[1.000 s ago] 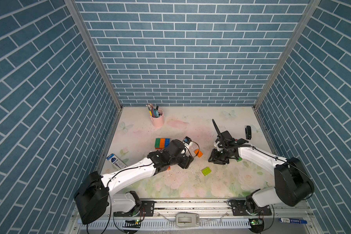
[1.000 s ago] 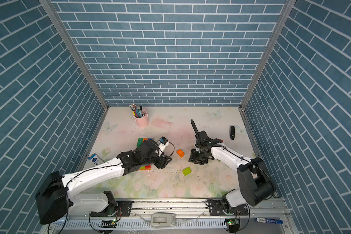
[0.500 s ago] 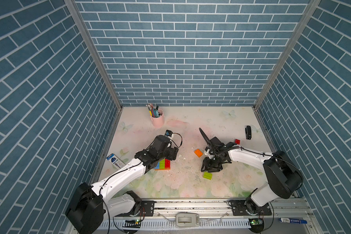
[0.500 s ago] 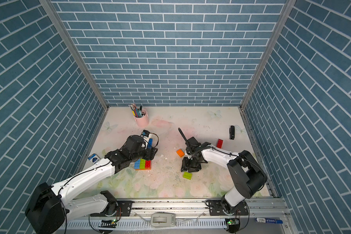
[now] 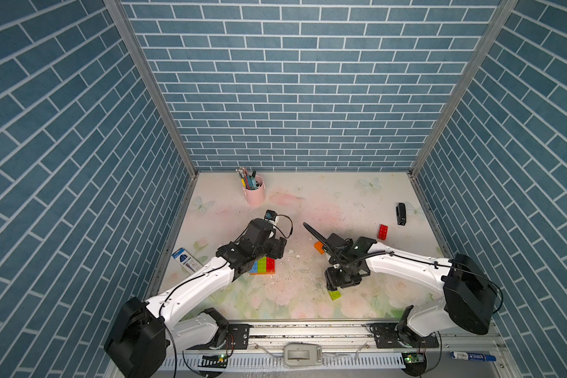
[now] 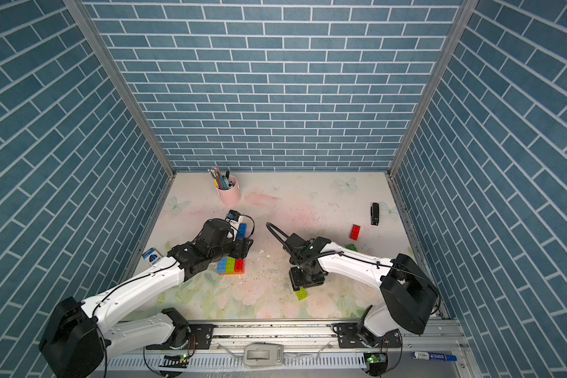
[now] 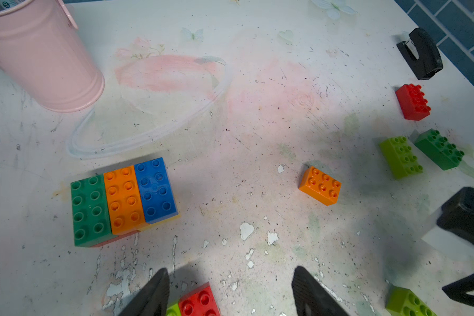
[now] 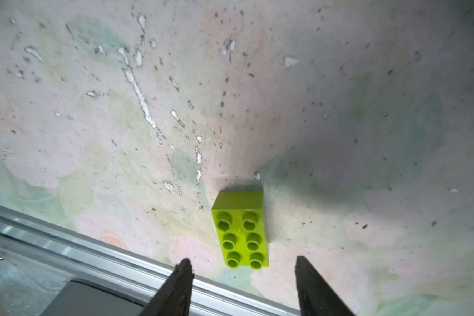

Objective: Assemble a rectangle with lego
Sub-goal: Pick up the lego brick from the center of the board.

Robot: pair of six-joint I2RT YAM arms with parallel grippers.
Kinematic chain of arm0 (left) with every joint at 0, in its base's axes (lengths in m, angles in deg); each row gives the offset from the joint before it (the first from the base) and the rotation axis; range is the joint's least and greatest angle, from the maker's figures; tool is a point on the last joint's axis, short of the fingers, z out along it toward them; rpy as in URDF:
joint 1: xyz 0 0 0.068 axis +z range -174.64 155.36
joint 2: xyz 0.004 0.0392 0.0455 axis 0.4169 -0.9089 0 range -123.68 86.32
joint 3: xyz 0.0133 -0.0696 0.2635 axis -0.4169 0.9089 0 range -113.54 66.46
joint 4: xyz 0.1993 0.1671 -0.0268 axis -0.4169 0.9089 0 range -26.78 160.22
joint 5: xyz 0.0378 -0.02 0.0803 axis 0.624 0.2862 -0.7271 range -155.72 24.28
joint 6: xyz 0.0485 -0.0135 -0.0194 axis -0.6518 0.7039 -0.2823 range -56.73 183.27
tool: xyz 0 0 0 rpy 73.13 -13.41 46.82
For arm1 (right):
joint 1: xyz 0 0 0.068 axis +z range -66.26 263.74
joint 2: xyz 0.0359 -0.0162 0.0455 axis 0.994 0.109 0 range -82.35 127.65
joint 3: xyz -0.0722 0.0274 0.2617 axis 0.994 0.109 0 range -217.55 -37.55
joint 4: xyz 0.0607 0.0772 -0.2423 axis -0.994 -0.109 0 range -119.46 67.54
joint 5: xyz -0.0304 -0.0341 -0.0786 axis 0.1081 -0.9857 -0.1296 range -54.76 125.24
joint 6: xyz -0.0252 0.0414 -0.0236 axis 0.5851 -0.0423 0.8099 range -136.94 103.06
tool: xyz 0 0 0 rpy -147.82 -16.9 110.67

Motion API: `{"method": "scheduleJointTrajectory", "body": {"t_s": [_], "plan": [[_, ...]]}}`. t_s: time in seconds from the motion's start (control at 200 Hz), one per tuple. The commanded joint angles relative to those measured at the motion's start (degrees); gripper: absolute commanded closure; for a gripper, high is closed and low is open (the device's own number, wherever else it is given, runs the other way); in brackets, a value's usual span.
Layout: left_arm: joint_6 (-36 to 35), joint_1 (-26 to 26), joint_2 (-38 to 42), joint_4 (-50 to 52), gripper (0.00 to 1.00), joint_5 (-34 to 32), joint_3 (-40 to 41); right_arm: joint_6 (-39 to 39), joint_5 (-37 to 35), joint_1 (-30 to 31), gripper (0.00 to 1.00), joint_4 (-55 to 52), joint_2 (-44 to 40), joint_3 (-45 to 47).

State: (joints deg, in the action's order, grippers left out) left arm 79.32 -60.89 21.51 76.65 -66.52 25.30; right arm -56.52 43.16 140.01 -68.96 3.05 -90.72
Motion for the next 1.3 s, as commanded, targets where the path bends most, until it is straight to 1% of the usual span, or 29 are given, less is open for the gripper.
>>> {"method": "scheduleJointTrajectory", "body": {"t_s": [0.0,0.165,0.315,0.405,0.46,0.535,0.615,0.68,0.735,0.835,0.84,0.88,0.975,1.125,1.295], "plan": [[0.25,0.44,0.25,-0.03,0.27,0.42,0.92,-4.02,-5.52,1.89,0.41,-2.71,2.87,-1.37],[0.05,0.49,0.18,0.07,0.28,0.54,0.78,-3.78,-5.65,3.40,0.46,-1.37,6.18,-2.03],[0.21,0.65,0.43,0.33,0.27,0.02,0.91,-2.22,-6.43,3.59,0.54,-0.97,8.01,-2.35],[0.21,0.95,0.91,0.37,0.28,-0.43,1.00,-0.31,-6.43,3.56,0.59,-0.61,8.47,-2.68],[0.21,1.22,1.23,0.47,0.28,-0.39,0.92,1.24,-6.72,3.48,0.65,-0.73,8.67,-3.20],[0.22,1.68,1.36,0.76,0.28,-0.50,0.87,4.89,-7.54,2.80,0.71,-1.47,8.34,-4.08],[0.21,2.25,1.13,1.32,0.28,-0.84,0.74,11.80,-8.27,0.12,0.72,-2.62,6.92,-5.24],[0.25,2.86,0.87,1.42,0.28,-1.13,0.63,19.38,-5.19,-3.45,0.72,-3.48,6.26,-6.35],[0.39,3.55,0.36,1.29,0.28,-1.13,0.48,24.54,-4.28,-6.11,0.73,-4.64,6.70,-7.89],[0.40,4.76,-0.54,0.70,0.28,-1.14,-0.20,30.73,-3.27,-10.48,0.76,-5.33,9.03,-10.15],[0.44,4.81,-0.60,0.67,0.28,-1.23,-0.26,30.98,-2.43,-10.61,0.76,-5.30,9.23,-10.26],[0.30,5.04,-1.10,0.34,0.29,-1.44,-0.53,32.40,-0.99,-11.59,0.77,-5.18,10.35,-11.24],[-0.14,5.79,-2.33,-0.31,0.28,-1.45,-1.82,34.34,-0.03,-12.65,0.78,-5.27,13.82,-14.21],[-1.42,7.66,-4.78,-1.55,0.29,0.26,-3.52,36.56,-1.49,-13.76,0.79,-5.18,18.67,-17.81],[-1.14,10.00,-6.49,-2.96,0.29,2.51,-3.60,37.60,-1.47,-15.83,0.79,-4.78,21.79,-21.23]]}}
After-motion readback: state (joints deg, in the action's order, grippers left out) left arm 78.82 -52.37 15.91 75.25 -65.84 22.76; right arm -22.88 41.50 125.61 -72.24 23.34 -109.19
